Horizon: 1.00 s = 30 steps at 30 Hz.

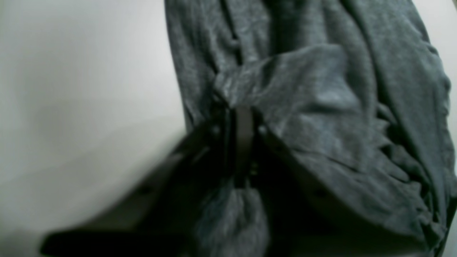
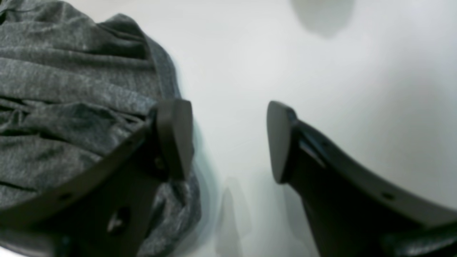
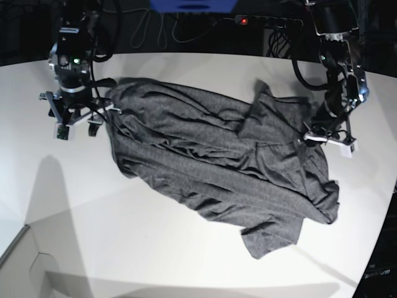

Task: Layout the t-shirt on the table in an organized manner, then fold the t-shirt properly
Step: 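Release and regrasp the shirt edge with the left gripper, pulling outward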

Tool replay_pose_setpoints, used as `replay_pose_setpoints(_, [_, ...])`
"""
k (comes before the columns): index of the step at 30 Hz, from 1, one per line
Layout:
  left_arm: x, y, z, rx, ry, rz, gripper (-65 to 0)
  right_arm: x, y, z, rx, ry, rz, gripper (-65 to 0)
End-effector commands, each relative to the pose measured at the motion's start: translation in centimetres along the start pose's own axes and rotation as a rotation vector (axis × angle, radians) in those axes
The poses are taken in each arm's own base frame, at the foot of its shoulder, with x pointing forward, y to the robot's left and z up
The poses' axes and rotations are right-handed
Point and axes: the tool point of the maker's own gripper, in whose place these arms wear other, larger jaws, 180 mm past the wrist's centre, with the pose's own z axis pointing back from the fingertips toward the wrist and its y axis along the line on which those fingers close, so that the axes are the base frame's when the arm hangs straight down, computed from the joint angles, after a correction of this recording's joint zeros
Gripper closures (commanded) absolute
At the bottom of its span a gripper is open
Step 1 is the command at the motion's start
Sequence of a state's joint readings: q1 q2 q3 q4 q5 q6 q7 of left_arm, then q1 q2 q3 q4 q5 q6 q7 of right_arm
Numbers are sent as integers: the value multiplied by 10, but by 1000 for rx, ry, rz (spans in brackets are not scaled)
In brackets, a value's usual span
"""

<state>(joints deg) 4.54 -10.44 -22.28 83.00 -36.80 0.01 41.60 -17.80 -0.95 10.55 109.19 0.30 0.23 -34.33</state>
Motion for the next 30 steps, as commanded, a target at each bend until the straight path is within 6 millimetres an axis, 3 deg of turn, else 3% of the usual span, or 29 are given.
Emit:
replay_pose_setpoints(1, [20,-10,8,-30,-63,-25,0,13,0,1,0,-47,4,-336])
replay_pose_setpoints(7, [34,-32,42,-78,-146,-97,0,13,0,1,0,-47,4,-336])
replay_pose_setpoints(12, [24,-32,63,-76,-147,-139,0,13,0,1,0,-47,4,-336])
replay_pose_setpoints(16, [15,-2,74,-6,-134,-127,0,13,0,1,0,-47,5,-336])
replay_pose_setpoints(21, [41,54,101,137,-218,-62,0,13,-1,2,0,-49,5,-336])
replay_pose_setpoints(24, [46,84,108,201,-233,-16,0,13,0,1,3,-47,4,-336])
replay_pose_setpoints(30, [40,119,102,270,-216,59,0,11,30,3,80,-46,27,-336])
